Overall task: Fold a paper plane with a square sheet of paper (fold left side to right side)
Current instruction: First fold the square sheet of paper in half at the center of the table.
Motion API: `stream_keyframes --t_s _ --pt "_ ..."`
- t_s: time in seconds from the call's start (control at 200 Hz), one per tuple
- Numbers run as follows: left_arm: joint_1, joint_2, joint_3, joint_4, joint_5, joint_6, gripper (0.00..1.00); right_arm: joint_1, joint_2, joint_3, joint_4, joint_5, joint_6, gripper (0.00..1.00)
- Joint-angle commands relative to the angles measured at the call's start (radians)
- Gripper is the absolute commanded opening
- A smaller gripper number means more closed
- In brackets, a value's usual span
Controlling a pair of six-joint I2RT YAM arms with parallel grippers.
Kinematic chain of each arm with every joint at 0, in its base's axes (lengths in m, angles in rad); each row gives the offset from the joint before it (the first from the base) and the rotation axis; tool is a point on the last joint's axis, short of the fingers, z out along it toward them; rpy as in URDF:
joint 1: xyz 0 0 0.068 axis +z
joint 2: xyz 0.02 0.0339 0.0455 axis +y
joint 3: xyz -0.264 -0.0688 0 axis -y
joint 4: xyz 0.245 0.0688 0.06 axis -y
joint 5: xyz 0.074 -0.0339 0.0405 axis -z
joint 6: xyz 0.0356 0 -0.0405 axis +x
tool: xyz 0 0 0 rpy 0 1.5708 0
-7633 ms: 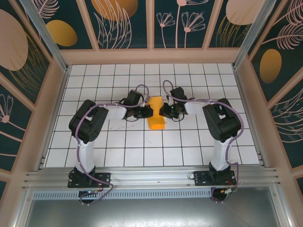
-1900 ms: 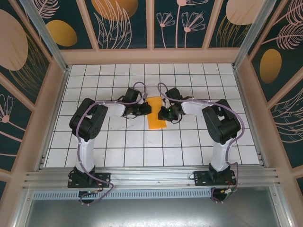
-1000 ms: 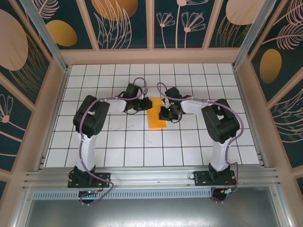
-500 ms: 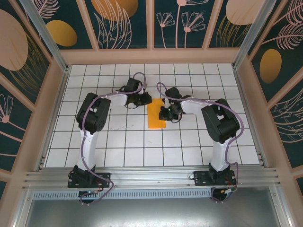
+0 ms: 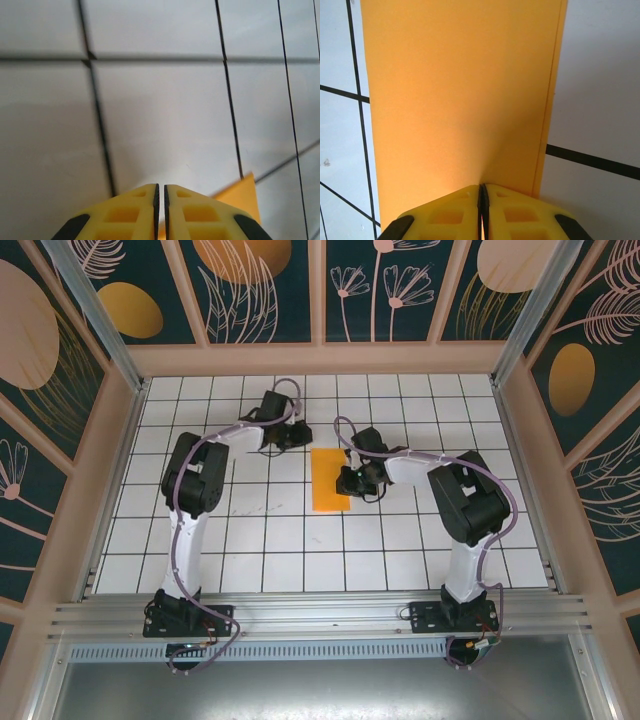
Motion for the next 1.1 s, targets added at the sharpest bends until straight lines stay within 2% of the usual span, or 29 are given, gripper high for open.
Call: stream_keyframes --t_s 0.0,0.16,0.315,0.58,0.736,0.926,1.096 --pt "0.024 -0.061 0.007 0.004 -0.031 0.047 0.16 0.002 0.018 -0.056 -0.044 -0.014 0.044 0.13" --pt "0.022 -0.223 -0.192 0.083 0.015 0.014 0.16 0.002 -0.024 -0.057 0.085 -0.081 0.078 0.16" --pt "-0.008 -0.326 -0.383 0.2 0.108 -0.068 0.16 -0.004 -0.103 -0.072 0.193 -0.09 0.099 0.25" --pt "-0.077 -0.272 -0.38 0.23 0.126 -0.096 0.16 -0.059 -0.238 -0.139 0.208 0.015 0.083 0.48" --pt "-0.099 -0.211 -0.347 0.23 0.12 -0.103 0.16 -0.108 -0.29 -0.202 0.231 -0.006 0.109 0.62" --pt "-0.103 -0.162 -0.328 0.192 0.082 -0.088 0.15 -0.119 -0.283 -0.231 0.234 -0.096 0.153 0.64" --pt "-0.104 -0.159 -0.346 0.179 0.054 -0.077 0.14 -0.109 -0.249 -0.236 0.225 -0.171 0.194 0.59"
